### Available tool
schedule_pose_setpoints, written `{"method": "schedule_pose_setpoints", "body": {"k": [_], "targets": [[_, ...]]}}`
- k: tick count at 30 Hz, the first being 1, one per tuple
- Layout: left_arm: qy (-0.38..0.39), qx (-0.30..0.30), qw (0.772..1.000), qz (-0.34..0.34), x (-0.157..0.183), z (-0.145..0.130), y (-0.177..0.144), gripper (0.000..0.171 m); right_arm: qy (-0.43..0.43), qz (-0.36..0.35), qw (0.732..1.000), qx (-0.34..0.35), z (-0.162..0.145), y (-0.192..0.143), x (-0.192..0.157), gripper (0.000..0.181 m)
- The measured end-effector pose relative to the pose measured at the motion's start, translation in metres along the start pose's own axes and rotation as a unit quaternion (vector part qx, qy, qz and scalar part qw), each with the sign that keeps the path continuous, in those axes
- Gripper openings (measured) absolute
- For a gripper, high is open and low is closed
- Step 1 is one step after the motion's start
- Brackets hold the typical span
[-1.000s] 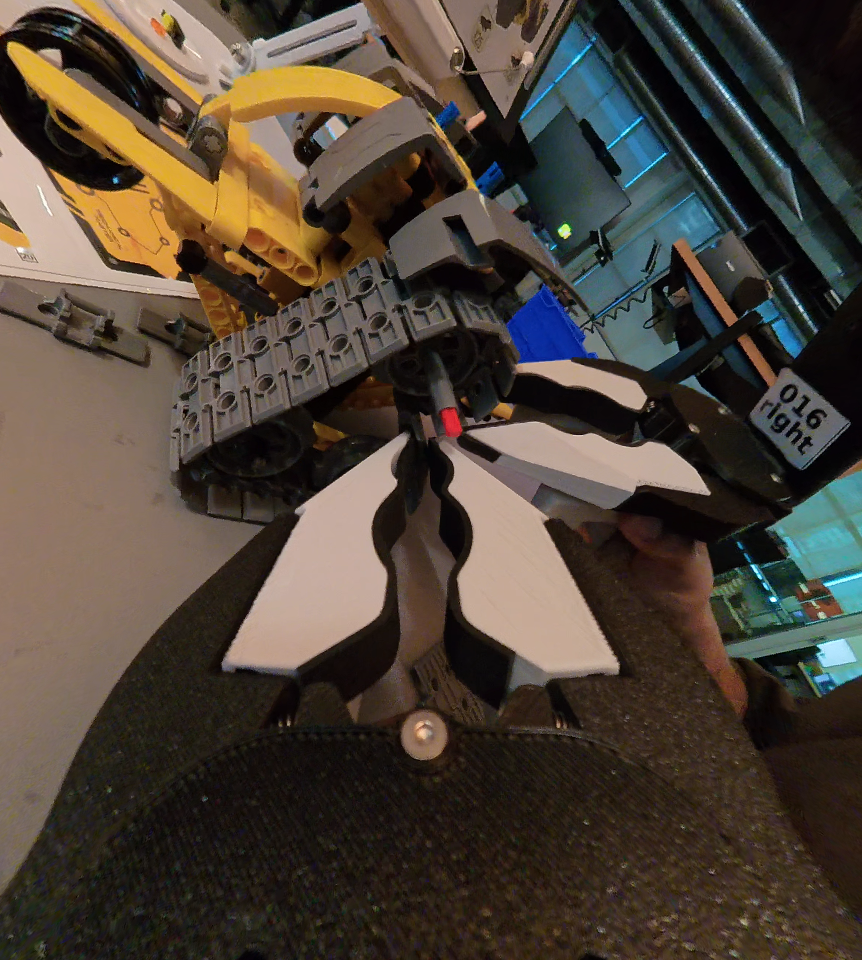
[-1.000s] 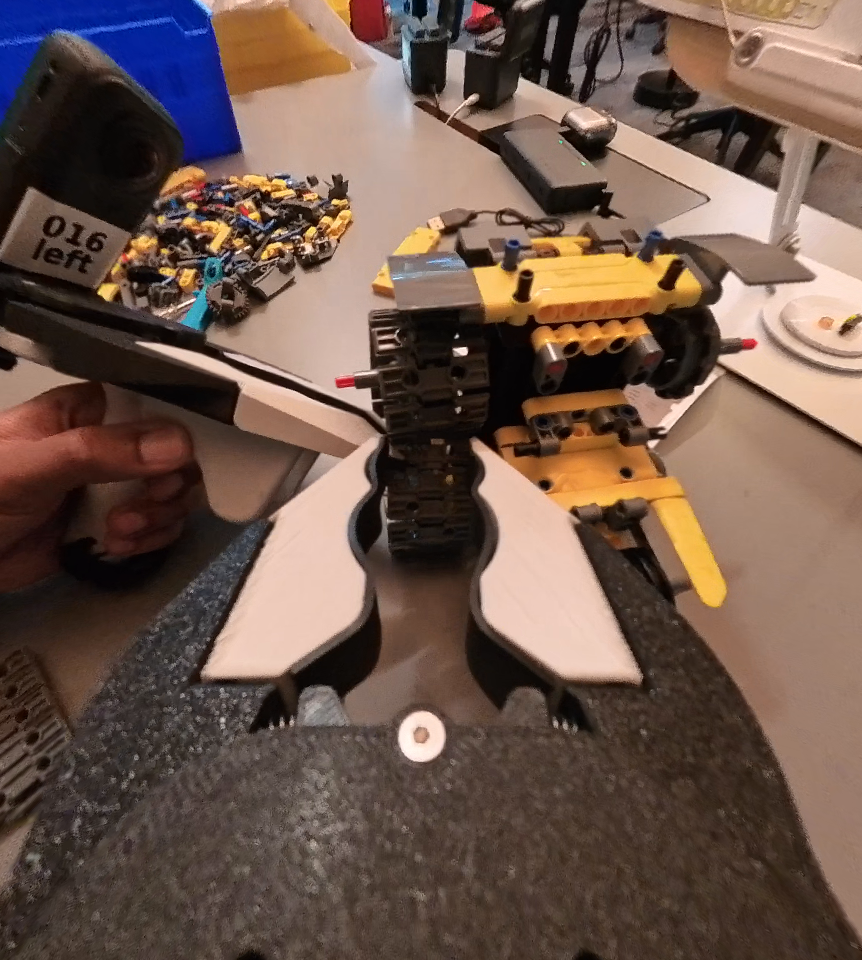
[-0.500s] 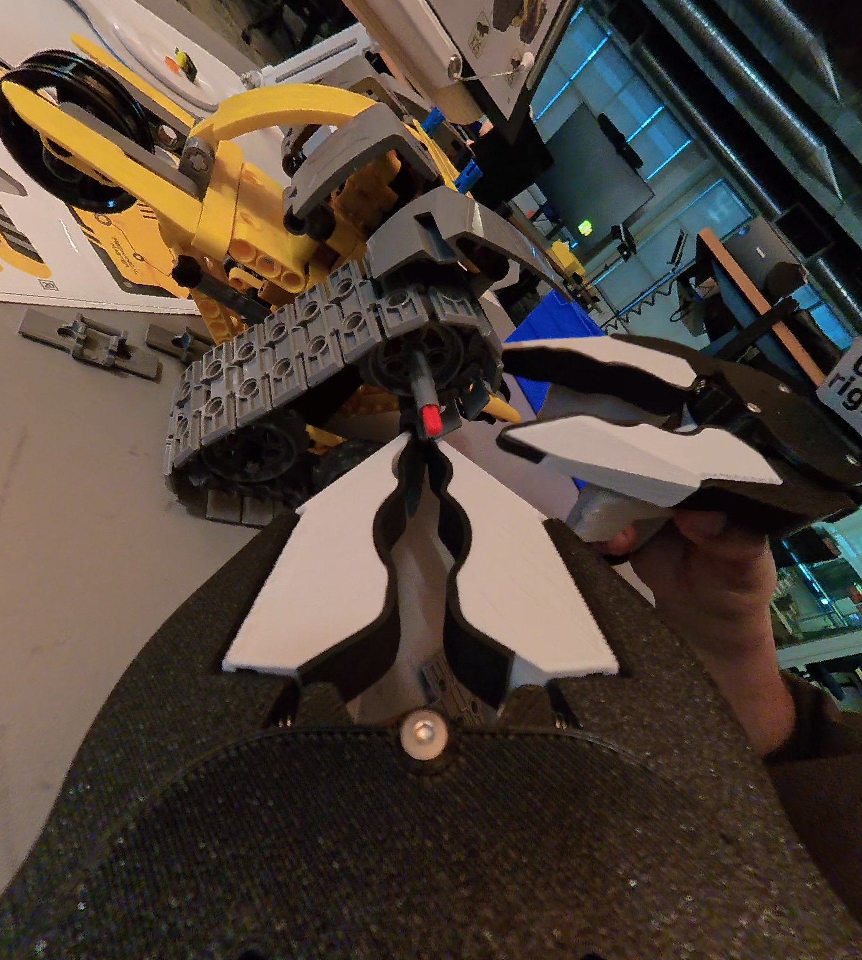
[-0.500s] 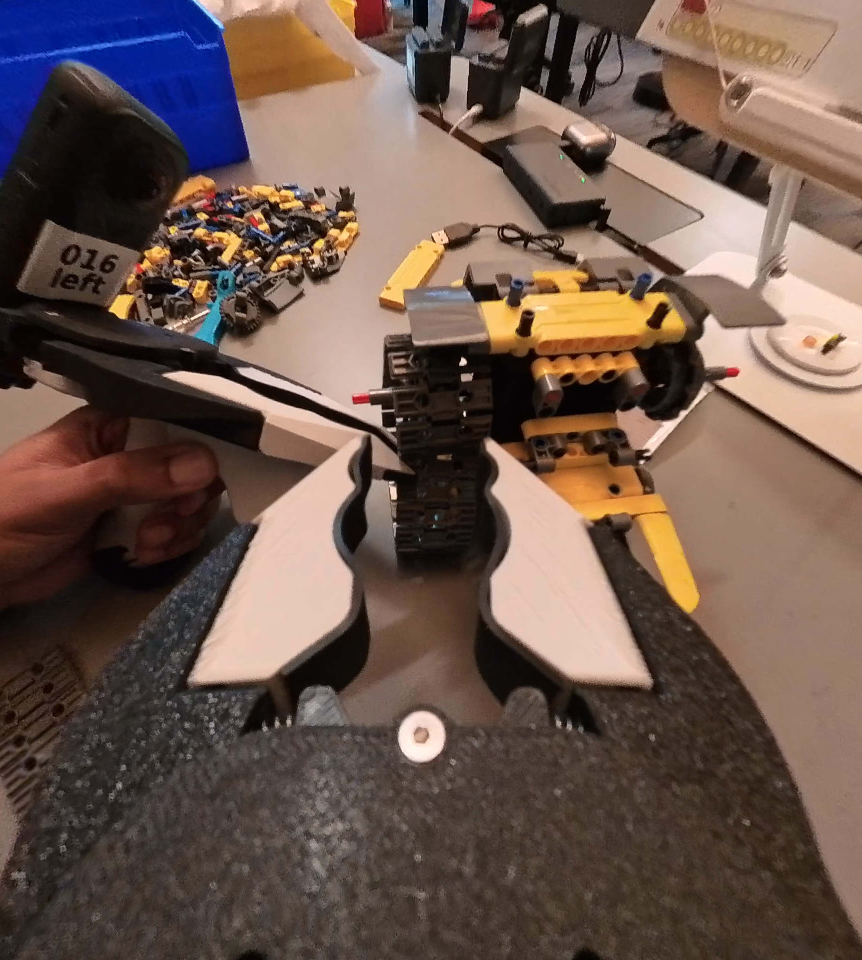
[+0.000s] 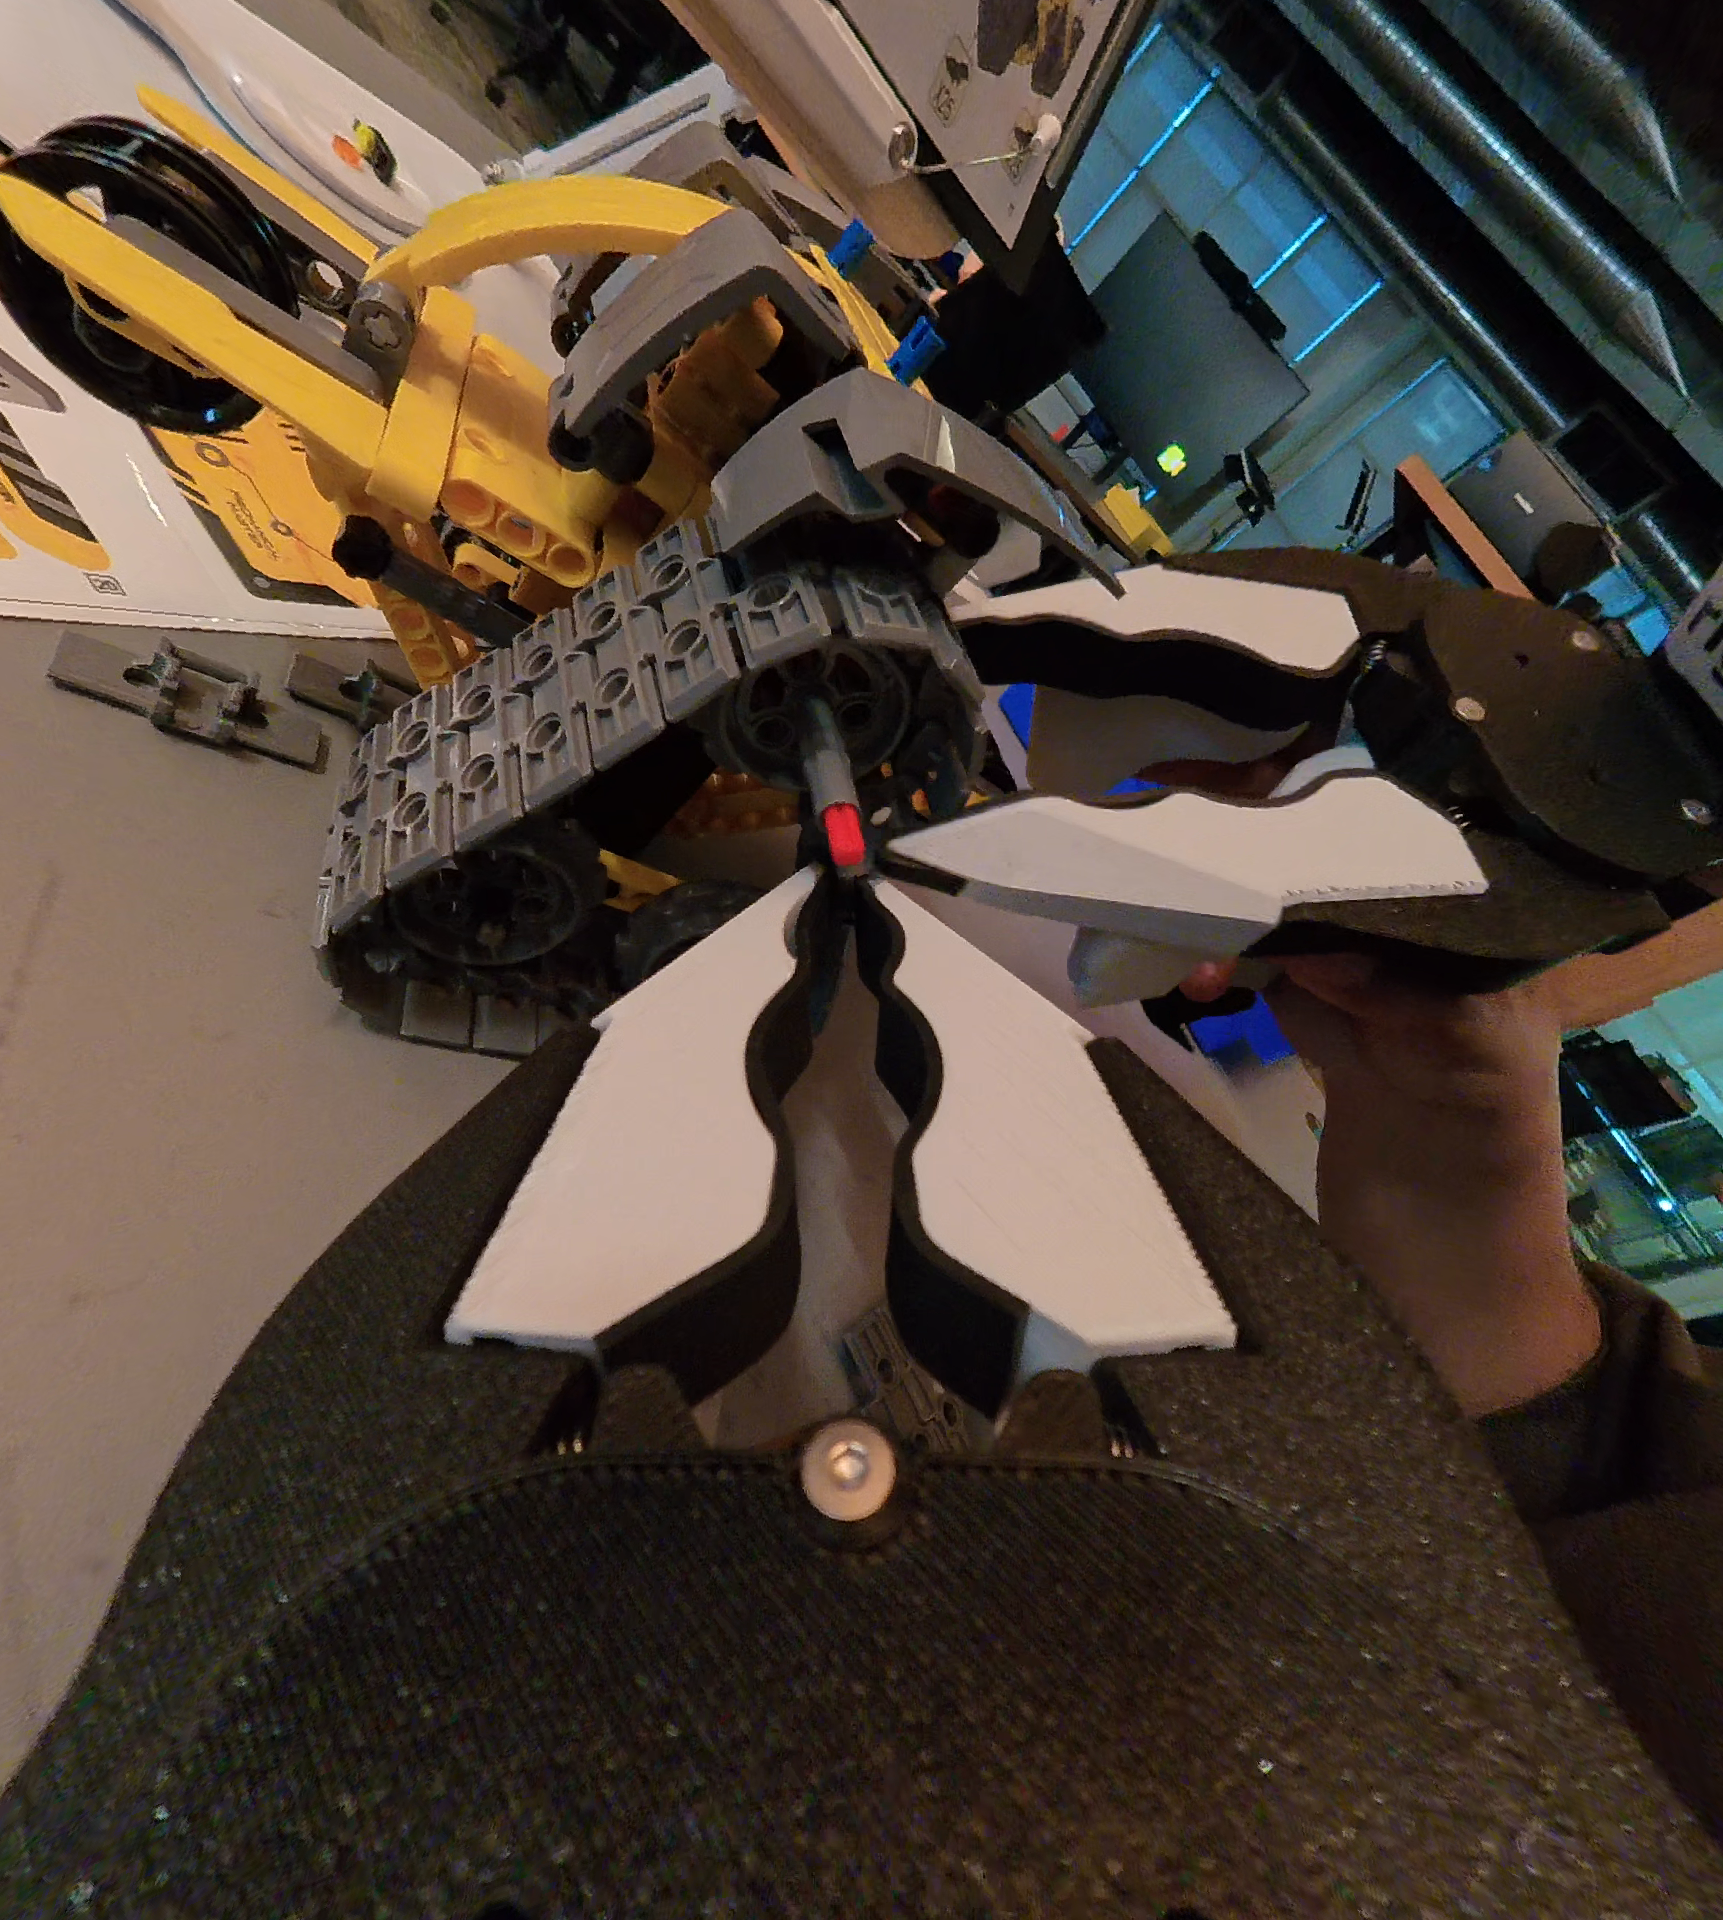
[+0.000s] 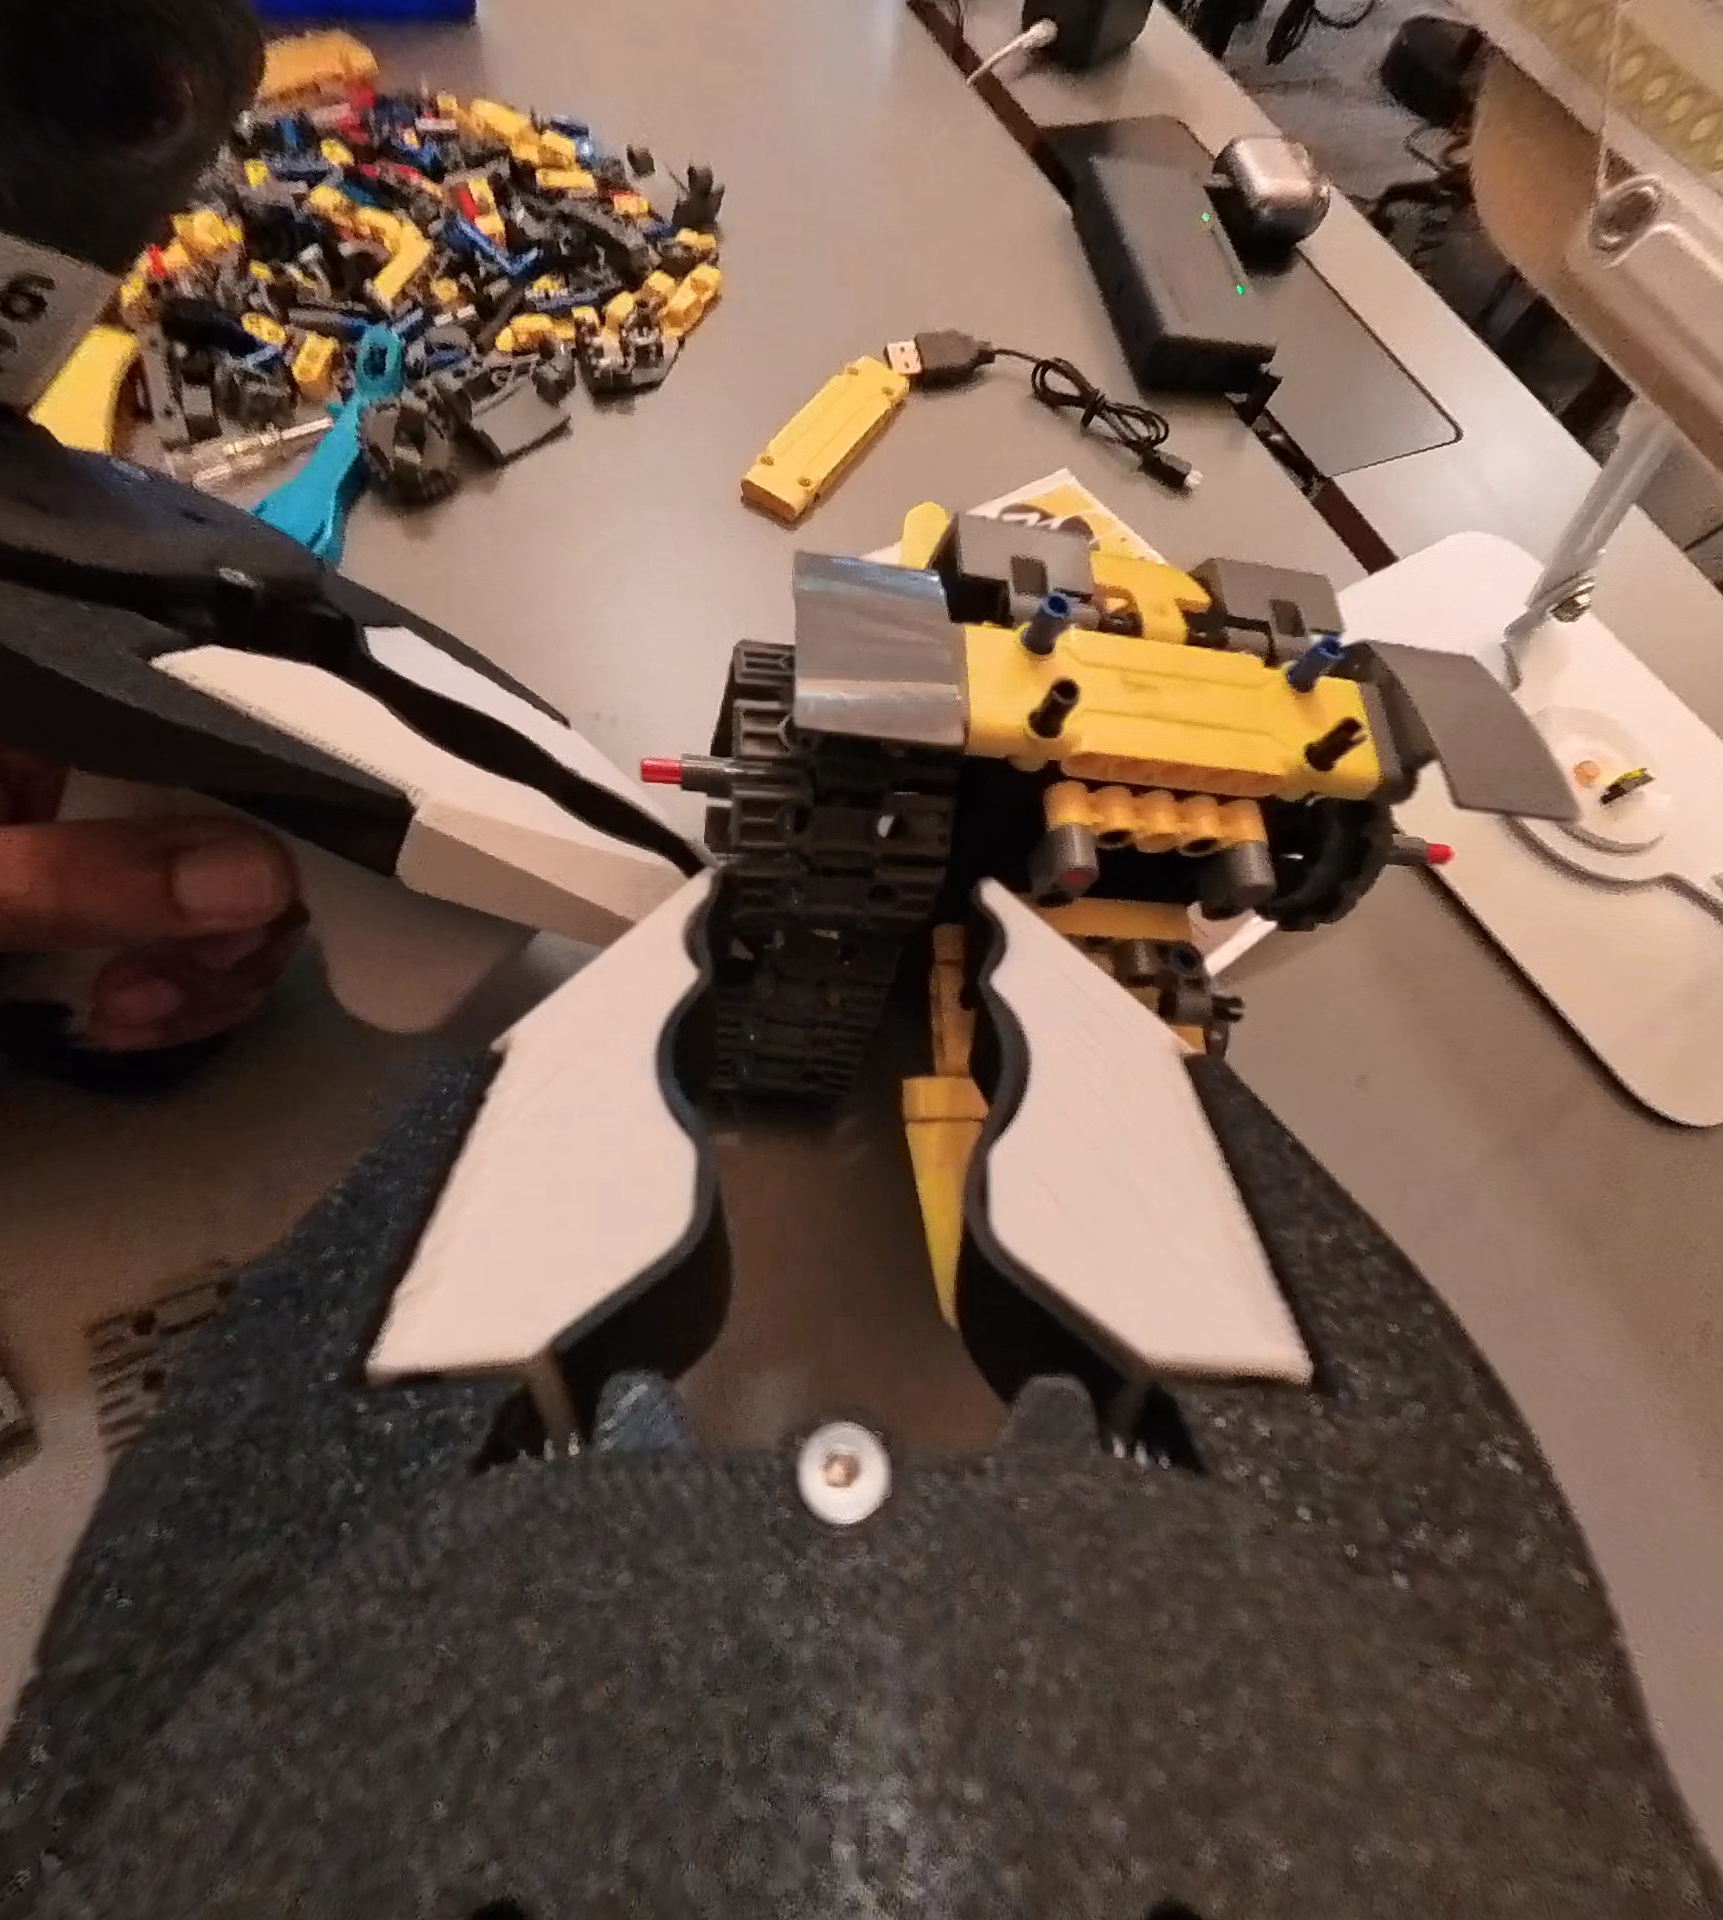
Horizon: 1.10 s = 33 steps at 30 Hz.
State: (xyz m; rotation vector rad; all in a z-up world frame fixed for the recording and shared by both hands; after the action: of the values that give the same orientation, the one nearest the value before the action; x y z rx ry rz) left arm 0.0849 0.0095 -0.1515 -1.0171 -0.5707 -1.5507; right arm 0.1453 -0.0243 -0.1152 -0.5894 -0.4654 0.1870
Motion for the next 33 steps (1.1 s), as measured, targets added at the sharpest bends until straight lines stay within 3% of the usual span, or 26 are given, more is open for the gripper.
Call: {"method": "schedule_pose_setpoints", "body": {"k": [18,33], "targets": [[0.038,-0.016,0.999,0.017,0.004,-0.006,0.004,0.000,0.019,0.129,0.991,-0.018,-0.009,-0.005,0.004,0.039],[0.169,-0.025,0.984,0.056,0.019,-0.017,0.009,0.001,0.051,0.183,0.981,-0.026,-0.009,-0.009,0.006,0.039]]}}
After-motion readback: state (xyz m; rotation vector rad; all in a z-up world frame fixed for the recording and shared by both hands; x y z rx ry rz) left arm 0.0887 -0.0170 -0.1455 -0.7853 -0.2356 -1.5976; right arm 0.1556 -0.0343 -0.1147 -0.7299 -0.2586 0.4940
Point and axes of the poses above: each gripper's, where its closed fingertips meet, y out along the fingers, z out of its top, x = y × z across the jaws, the point moved 5 cm from there along -y, back along the fingers, and after that the axes turned 15 degrees about -y, right-handed, at the moved point
